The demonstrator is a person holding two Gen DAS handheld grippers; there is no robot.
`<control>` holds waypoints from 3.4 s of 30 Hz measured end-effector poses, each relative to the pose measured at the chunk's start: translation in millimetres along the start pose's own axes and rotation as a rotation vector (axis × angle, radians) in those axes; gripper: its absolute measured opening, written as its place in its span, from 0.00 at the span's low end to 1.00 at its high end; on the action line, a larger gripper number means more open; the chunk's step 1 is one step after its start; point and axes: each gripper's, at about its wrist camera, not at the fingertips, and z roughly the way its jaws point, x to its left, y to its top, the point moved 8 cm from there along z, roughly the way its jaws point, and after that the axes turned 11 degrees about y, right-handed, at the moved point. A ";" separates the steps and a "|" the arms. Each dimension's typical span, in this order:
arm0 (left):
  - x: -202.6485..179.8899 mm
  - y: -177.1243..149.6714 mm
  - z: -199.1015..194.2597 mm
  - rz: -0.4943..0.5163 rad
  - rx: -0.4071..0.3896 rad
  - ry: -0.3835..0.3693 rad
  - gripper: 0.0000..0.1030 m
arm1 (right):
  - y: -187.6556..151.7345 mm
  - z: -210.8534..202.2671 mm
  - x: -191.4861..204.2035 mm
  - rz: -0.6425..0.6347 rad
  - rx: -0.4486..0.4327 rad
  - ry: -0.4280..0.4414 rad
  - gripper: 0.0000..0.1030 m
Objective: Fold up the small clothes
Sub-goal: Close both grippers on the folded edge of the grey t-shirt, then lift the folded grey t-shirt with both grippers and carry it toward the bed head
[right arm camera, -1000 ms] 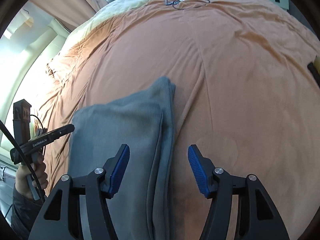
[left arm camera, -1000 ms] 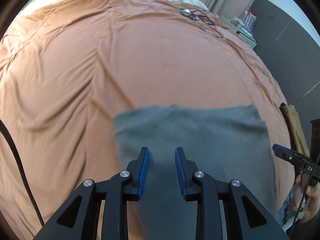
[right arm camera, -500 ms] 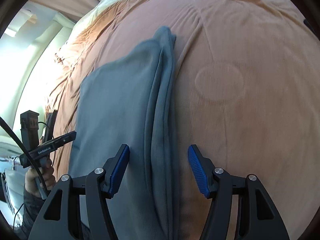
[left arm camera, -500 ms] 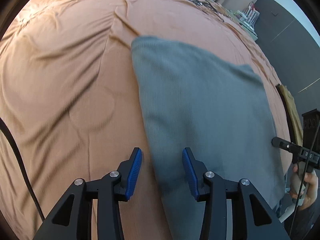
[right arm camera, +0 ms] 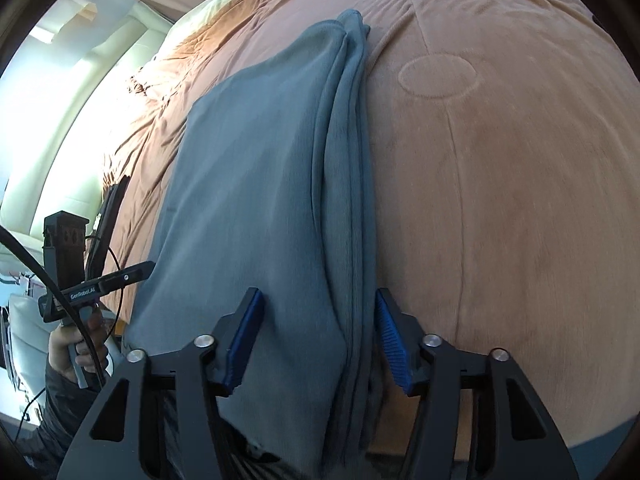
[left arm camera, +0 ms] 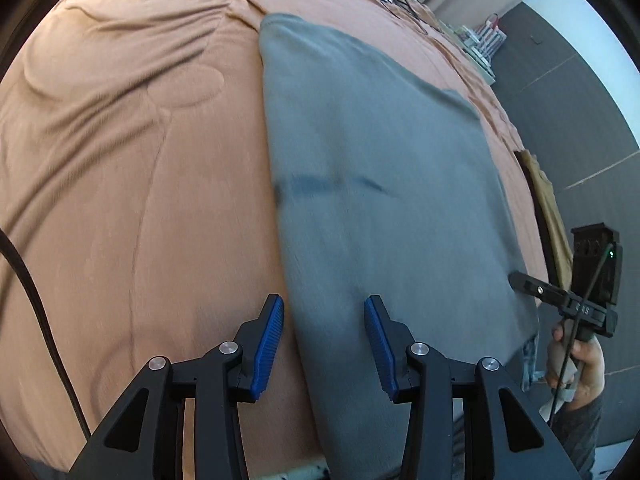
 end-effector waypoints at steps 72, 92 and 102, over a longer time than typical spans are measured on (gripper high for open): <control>35.4 120.6 24.8 -0.160 -0.047 -0.104 0.40 | 77.4 61.8 -26.2 0.149 -0.145 0.217 0.41; 24.5 183.2 39.0 -0.186 -0.092 -0.134 0.06 | 104.1 75.3 -18.6 0.119 -0.168 0.191 0.12; 8.6 184.3 -29.3 -0.144 -0.192 -0.199 0.05 | 88.5 39.9 24.2 0.040 -0.236 0.182 0.11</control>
